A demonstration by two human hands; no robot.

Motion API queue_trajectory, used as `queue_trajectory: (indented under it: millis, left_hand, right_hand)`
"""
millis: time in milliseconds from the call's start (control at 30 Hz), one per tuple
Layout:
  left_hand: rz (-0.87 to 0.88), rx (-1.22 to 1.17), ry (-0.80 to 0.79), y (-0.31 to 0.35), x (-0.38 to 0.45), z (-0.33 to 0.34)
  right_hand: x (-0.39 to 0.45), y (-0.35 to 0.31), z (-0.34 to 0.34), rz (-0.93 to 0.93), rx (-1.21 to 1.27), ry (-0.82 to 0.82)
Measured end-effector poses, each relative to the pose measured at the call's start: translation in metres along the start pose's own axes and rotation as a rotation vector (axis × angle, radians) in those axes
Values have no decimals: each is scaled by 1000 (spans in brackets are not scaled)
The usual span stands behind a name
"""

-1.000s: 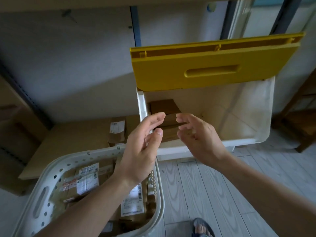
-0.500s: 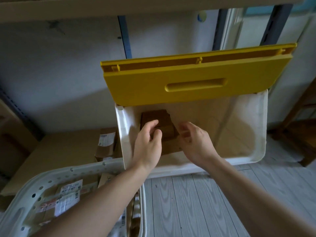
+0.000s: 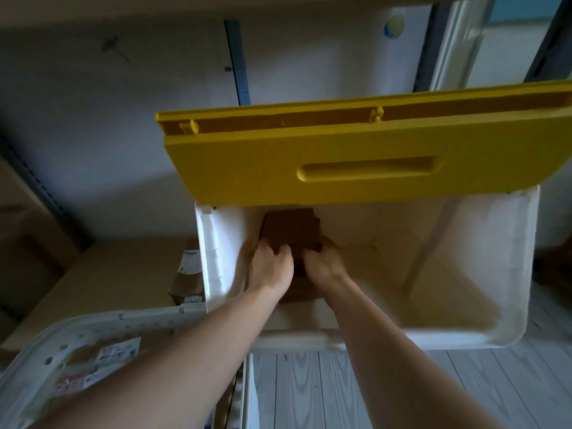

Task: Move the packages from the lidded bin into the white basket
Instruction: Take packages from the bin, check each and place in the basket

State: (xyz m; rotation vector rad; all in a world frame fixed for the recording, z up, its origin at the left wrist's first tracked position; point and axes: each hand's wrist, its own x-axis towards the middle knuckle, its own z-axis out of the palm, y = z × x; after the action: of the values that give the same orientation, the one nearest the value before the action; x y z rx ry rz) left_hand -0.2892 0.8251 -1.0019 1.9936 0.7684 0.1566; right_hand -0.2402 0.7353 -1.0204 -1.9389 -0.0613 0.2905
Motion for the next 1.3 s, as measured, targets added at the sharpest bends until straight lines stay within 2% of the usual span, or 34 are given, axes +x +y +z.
queue_trajectory:
  millis: [333,500,667,733,833,933,1067,1300]
  left_hand:
    - [74,158,-55,-9,5,11]
    - [106,132,-87,-12,-1,8]
    - [208,183,-46,-10,-7,-6]
    - [200,137,-40,-8,-8,-10]
    - [78,-81,-40,0,-14,-16]
    - [33,-264,-78,1,-21,-20]
    - [57,-273,-104,-1,-30,-33]
    - [231,-253,-249,-4,-70,-73]
  right_hand:
    - [15,3,-2,170,263,213]
    - [14,2,10,245,421,174]
    - [13,-8,9,289,469,145]
    - [9,-14,0,297,419,155]
    - [1,-14,-17,282,412,201]
    - [-14,-12,-37,267,438,217]
    - [-42,-15,-59,249,435,137]
    - [-89,-34,-92,279,518,-179]
